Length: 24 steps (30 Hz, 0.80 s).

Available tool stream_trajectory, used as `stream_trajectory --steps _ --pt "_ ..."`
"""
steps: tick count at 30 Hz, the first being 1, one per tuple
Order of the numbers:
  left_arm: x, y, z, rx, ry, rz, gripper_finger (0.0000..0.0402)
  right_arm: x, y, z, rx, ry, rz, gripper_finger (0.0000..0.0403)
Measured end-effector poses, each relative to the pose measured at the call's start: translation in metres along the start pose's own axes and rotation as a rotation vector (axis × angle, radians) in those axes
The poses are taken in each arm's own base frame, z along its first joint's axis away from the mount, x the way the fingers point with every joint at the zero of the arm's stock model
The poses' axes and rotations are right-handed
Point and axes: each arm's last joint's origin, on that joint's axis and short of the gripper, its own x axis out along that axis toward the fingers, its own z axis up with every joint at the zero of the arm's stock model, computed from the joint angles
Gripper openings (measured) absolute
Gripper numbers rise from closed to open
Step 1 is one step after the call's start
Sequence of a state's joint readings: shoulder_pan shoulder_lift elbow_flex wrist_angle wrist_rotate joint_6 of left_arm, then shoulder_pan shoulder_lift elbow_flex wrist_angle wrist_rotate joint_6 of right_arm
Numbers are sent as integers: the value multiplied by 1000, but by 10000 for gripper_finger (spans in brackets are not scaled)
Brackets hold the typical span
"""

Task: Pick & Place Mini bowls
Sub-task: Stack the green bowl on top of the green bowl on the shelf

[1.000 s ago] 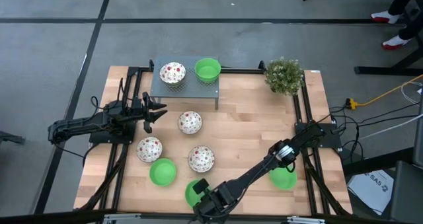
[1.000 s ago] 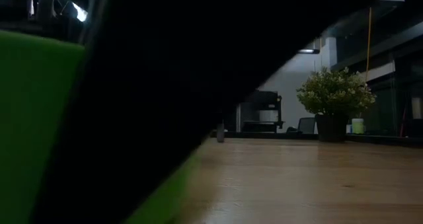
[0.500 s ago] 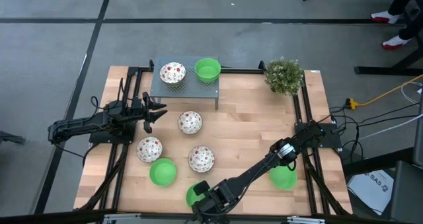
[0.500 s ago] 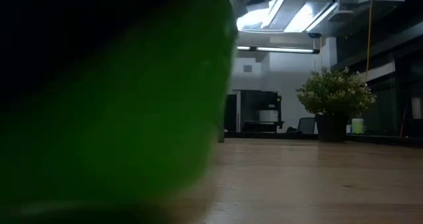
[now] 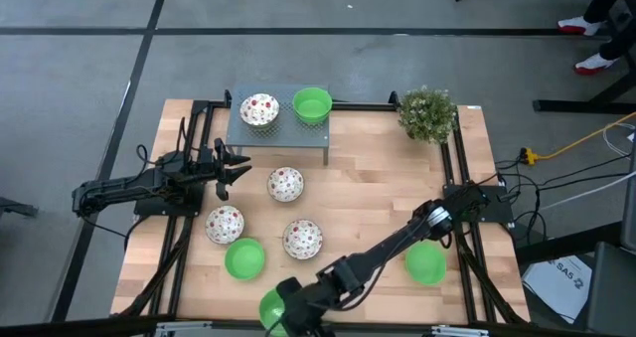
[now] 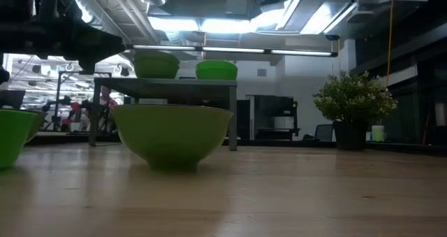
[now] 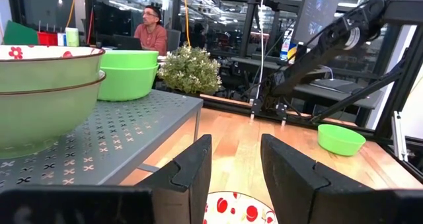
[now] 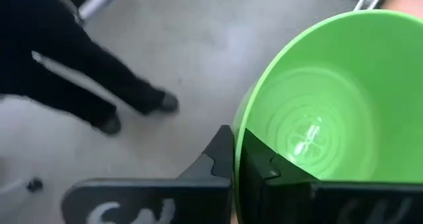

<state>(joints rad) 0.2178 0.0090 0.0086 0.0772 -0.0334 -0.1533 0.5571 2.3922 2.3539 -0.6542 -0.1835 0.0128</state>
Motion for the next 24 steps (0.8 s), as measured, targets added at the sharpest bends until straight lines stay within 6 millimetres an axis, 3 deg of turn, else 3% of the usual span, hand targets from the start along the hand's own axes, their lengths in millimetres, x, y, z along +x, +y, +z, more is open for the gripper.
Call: stream_trajectory --steps 7,15,24 --pt "0 0 0 0 0 0 125 -34 -18 21 15 -105 -41 3" --pt "0 0 0 0 0 0 125 -56 -51 28 109 -157 -122 3" --pt "0 0 0 0 1 0 125 -114 -82 46 180 -273 -320 3"
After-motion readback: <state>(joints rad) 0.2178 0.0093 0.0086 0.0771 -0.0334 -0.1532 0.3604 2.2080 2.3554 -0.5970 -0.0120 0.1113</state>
